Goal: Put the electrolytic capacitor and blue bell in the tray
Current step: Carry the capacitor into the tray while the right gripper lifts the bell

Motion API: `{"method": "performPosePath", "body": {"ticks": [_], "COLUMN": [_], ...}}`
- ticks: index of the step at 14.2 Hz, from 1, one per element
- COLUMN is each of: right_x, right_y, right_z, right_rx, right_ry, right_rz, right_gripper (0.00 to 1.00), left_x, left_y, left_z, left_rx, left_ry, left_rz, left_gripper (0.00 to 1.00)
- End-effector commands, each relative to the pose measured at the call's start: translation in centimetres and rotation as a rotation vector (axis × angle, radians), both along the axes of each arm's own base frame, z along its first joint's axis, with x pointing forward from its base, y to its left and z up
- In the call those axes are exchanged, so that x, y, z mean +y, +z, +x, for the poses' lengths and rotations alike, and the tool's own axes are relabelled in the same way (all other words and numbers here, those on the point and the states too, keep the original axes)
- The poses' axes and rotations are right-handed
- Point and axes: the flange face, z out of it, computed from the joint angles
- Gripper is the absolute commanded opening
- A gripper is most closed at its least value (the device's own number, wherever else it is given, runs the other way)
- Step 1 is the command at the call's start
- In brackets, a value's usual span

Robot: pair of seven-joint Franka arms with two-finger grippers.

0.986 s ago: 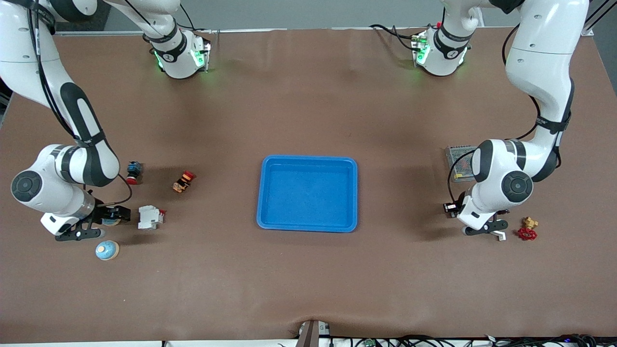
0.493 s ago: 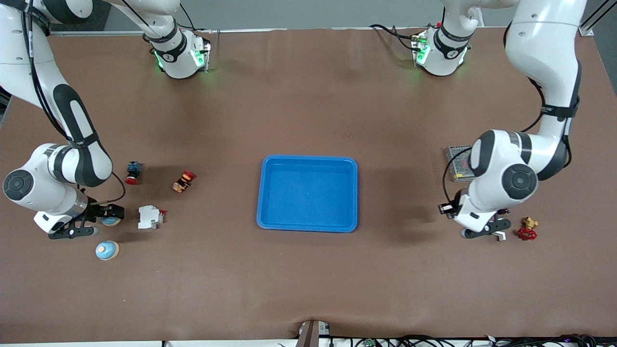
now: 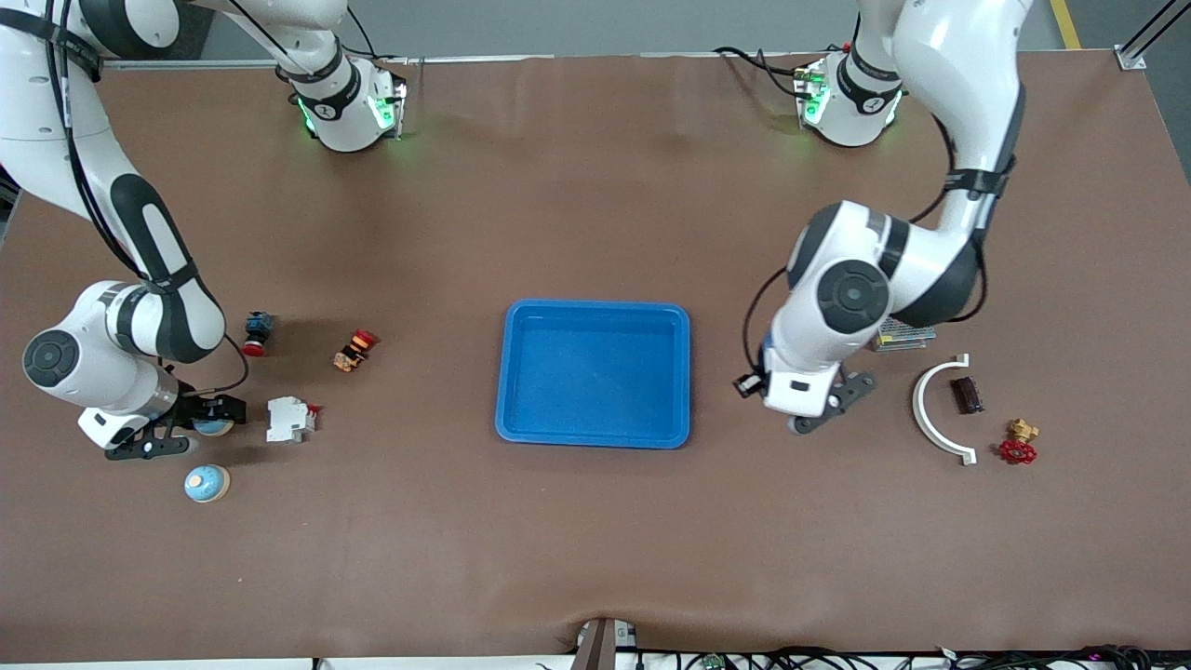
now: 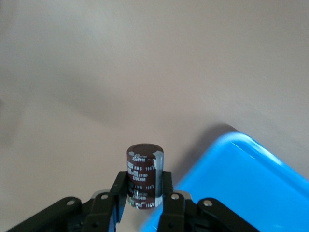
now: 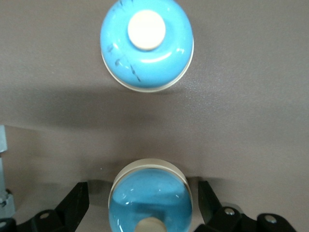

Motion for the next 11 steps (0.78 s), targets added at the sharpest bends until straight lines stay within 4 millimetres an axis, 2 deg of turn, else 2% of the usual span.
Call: {"method": "performPosePath", "body": {"ticks": [1, 2, 3, 4, 5, 6, 9, 11], "right_x": [-0.7, -0.7, -0.8, -0.7, -1.1, -1.6, -1.7, -0.8], "right_y": [-0.1, -0.1, -0.3, -0.2, -0.1, -0.1, 0.6, 2.1], "right_z": [-0.1, -0.1, -0.3, -0.3, -0.3, -0.5, -0.1, 0.4], "right_rx": [-0.007, -0.007, -0.001, 0.004, 0.006, 0.008, -0.004, 0.018], "right_ry": [0.011, 0.011, 0.01, 0.024, 0.049, 0.055, 0.056, 0.066], "right_rz": [-0.002, -0.002, -0.002, 0.0, 0.0, 0.0, -0.003, 0.002], "right_gripper": [1.0, 1.0, 0.92, 0.6, 0.2, 0.0, 0.0, 0.0], "left_x": [-4.7, -6.2, -7.9, -9.3, -10.6, -11.7, -13.8, -14.4], "left_y": [-1.4, -2.0, -2.6, -3.4, -4.1, -5.0, -8.2, -9.3], "left_z": [-1.1, -1.5, -2.0, -2.5, -2.8, -3.3, -4.6, -5.0], "left_rx": [0.039, 0.038, 0.037, 0.037, 0.03, 0.02, 0.019, 0.011], "left_ry": [0.133, 0.163, 0.18, 0.201, 0.22, 0.226, 0.227, 0.223], "left_rz": [-0.011, -0.011, -0.012, -0.011, -0.017, -0.024, -0.023, -0.032], "left_gripper": [0.0, 0.0, 0.0, 0.0, 0.0, 0.0, 0.0, 0.0]}}
